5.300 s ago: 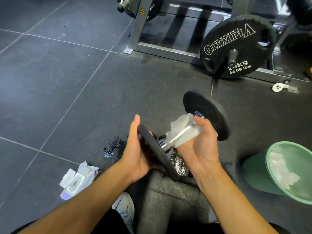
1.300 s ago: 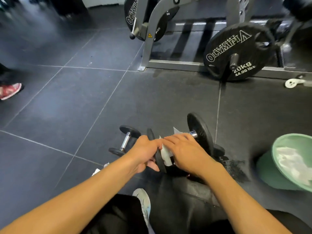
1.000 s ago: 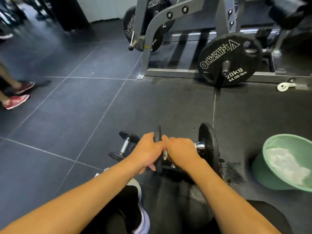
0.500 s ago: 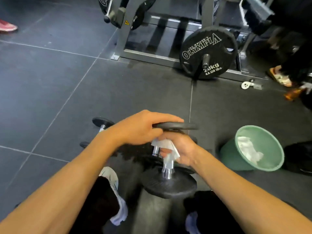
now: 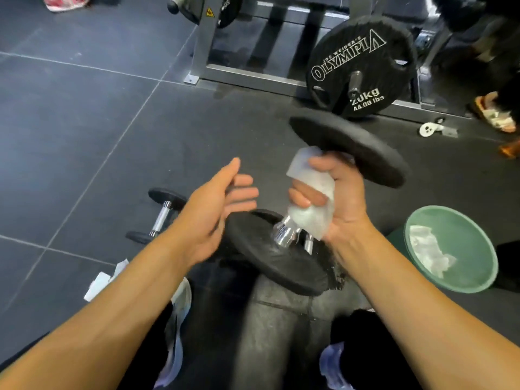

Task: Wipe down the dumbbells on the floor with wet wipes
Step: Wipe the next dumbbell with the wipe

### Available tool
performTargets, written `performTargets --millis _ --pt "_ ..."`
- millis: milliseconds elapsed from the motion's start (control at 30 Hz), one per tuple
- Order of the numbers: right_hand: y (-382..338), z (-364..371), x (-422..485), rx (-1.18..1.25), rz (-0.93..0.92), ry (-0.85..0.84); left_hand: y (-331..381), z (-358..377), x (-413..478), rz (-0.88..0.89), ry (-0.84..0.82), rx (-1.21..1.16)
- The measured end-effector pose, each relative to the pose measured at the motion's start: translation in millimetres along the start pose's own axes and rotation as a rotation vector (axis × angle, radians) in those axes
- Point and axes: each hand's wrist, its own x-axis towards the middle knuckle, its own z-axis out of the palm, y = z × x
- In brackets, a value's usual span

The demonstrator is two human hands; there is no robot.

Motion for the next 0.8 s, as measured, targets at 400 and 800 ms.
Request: performTargets --millis 400,800 --pt "3 12 5 0.054 -0.04 0.072 -14 29 0 0.005 -0.106 -0.691" --pt "26 27 5 0.064 0.011 0.137 -12 4 -1 1.107 0.129 0.332"
